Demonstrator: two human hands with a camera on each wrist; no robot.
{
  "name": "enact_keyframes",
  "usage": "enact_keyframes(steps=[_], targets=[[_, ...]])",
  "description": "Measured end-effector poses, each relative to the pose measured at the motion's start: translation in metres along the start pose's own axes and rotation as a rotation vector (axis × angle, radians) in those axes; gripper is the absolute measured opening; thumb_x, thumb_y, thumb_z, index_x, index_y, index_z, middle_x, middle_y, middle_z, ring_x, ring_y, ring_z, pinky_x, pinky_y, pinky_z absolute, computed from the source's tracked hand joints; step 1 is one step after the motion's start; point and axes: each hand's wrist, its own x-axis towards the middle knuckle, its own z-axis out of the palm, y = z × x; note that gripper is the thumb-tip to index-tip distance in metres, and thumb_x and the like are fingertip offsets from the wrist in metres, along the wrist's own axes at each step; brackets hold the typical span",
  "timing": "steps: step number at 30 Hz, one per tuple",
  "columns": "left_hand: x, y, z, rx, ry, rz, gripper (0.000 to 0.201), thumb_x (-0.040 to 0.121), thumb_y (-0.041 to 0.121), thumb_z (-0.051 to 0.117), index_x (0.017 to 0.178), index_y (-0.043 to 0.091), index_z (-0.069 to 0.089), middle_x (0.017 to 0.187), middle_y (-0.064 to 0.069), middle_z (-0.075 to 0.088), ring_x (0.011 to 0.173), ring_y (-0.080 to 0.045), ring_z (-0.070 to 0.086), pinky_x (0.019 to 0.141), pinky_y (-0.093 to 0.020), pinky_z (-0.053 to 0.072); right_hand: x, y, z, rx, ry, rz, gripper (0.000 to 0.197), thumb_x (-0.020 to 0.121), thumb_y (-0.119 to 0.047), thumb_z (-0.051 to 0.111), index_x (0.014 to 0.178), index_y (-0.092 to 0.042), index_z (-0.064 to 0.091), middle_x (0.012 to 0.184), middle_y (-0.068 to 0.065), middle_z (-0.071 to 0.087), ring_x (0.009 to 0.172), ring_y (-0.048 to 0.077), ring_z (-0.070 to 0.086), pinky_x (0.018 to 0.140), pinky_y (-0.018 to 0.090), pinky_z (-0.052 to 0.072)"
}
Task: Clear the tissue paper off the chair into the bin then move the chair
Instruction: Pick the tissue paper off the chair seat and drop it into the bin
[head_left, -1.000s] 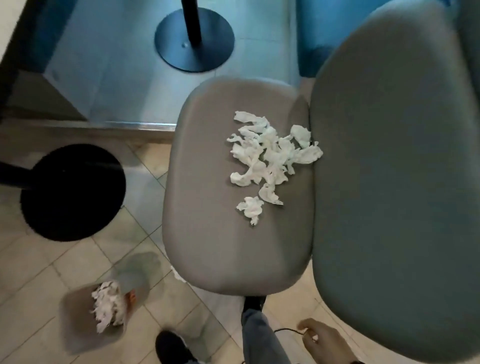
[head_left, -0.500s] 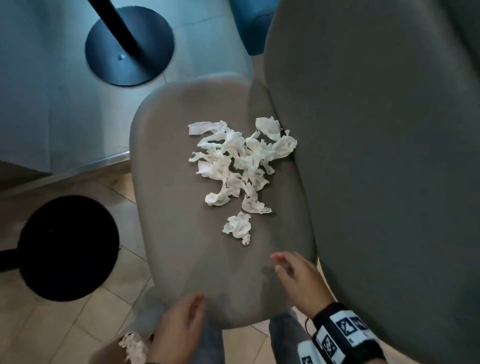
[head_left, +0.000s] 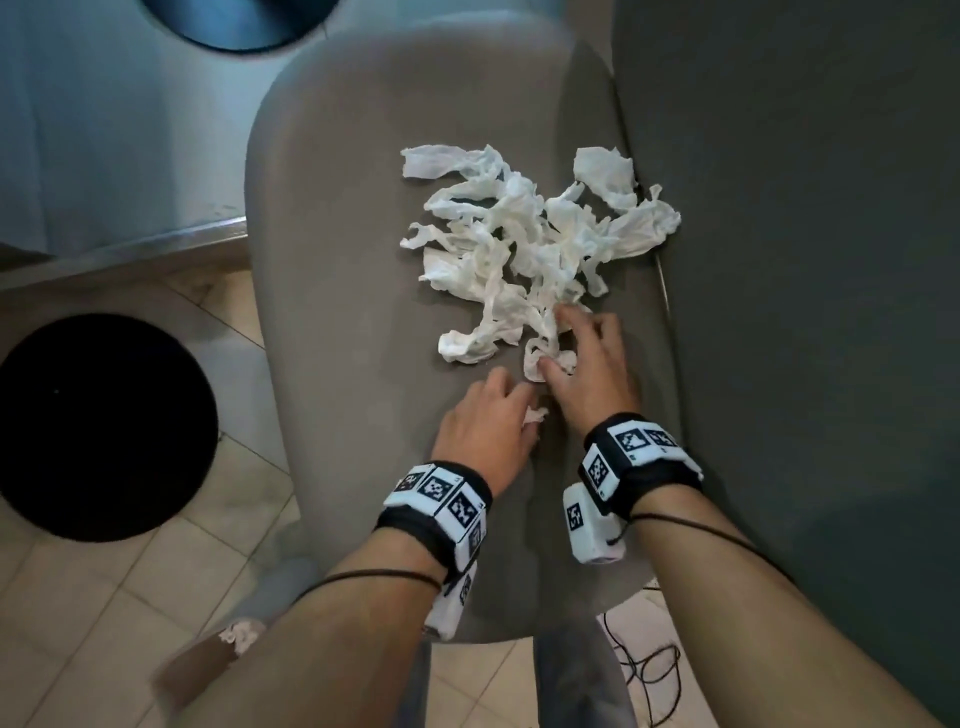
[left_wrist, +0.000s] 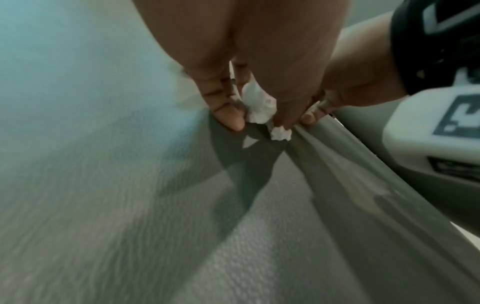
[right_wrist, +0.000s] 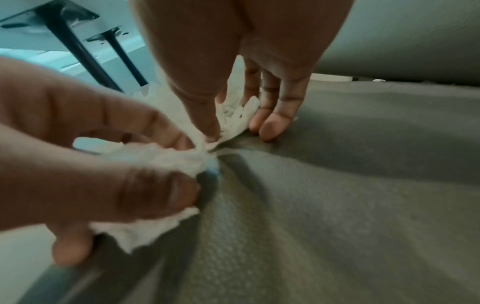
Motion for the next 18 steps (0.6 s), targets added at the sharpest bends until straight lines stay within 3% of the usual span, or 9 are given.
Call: enact_keyframes(steps=[2,4,7,9,12,14,16,18], targets=[[-0.001,-0.006,0.003,-0.066,0.015,0.002,0.021,0.093,0.026,0.054,0.112,0.019,0.059,0.108,-0.003,0.058,0.101,-0.025,0.055,0.082,-0.038,0.049,0.003,0.008,0.003,-0.03,0.048,-0.055,0.029,0.083,-0.019,0.066,0.112,-0.02,0.067,0.114,0.005,0.054,0.095,0.028,0.06,0.081,0.036,0.051],[-0.006,-0.013,0.002,-0.247,0.098,-0.039,0.023,0.089,0.014,0.05,0.107,0.018,0.063,0.104,-0.003,0.059,0.095,-0.026,0.059,0.083,-0.041,0.05,0.004,0.014,0.002,-0.019,0.077,-0.095,0.017,0.084,-0.013,0.062,0.099,-0.012,0.071,0.101,0.006,0.059,0.086,0.028,0.06,0.074,0.034,0.049],[-0.008,-0.023,-0.008,-0.376,0.288,-0.087,0.039,0.081,-0.006,0.05,0.102,0.02,0.07,0.104,0.001,0.062,0.093,-0.023,0.063,0.085,-0.043,0.054,0.001,0.015,-0.003,0.063,0.116,-0.056,0.008,0.082,-0.008,0.055,0.081,-0.007,0.063,0.081,-0.001,0.049,0.072,0.023,0.05,0.063,0.029,0.035],[0.0,-0.024,-0.021,-0.342,0.378,-0.109,0.04,0.083,-0.009,0.051,0.103,0.019,0.071,0.106,0.0,0.063,0.096,-0.02,0.061,0.087,-0.041,0.054,0.001,0.011,-0.01,0.115,0.128,0.002,0.013,0.081,-0.012,0.045,0.071,-0.007,0.051,0.072,-0.003,0.041,0.07,0.024,0.044,0.062,0.028,0.024],[0.021,-0.019,-0.034,-0.283,0.426,-0.149,0.033,0.09,0.007,0.053,0.12,0.017,0.064,0.117,-0.004,0.057,0.105,-0.02,0.054,0.089,-0.038,0.052,0.002,-0.003,-0.02,0.18,0.137,0.064,0.027,0.081,-0.024,0.037,0.061,-0.006,0.043,0.066,-0.001,0.042,0.063,0.022,0.04,0.061,0.03,0.024],[0.034,-0.018,-0.031,-0.209,0.355,-0.192,0.035,0.093,0.026,0.057,0.127,0.017,0.056,0.121,-0.005,0.051,0.107,-0.021,0.051,0.089,-0.035,0.049,0.006,-0.012,-0.025,0.192,0.173,0.088,0.039,0.089,-0.031,0.044,0.055,-0.014,0.037,0.069,-0.001,0.043,0.059,0.015,0.04,0.06,0.03,0.027],[0.038,-0.021,-0.022,-0.1,0.246,-0.206,0.037,0.092,0.035,0.06,0.123,0.016,0.056,0.116,-0.005,0.053,0.097,-0.019,0.045,0.084,-0.031,0.043,0.015,-0.019,-0.026,0.182,0.205,0.083,0.042,0.09,-0.035,0.053,0.055,-0.015,0.04,0.081,0.001,0.046,0.065,0.019,0.044,0.063,0.03,0.034],[0.034,-0.023,-0.017,-0.024,0.222,-0.184,0.024,0.093,0.034,0.059,0.108,0.016,0.059,0.105,-0.005,0.058,0.086,-0.016,0.036,0.077,-0.029,0.036,0.024,-0.022,-0.024,0.161,0.264,0.003,0.03,0.086,-0.026,0.058,0.063,-0.009,0.05,0.09,0.004,0.046,0.073,0.021,0.046,0.066,0.032,0.04]])
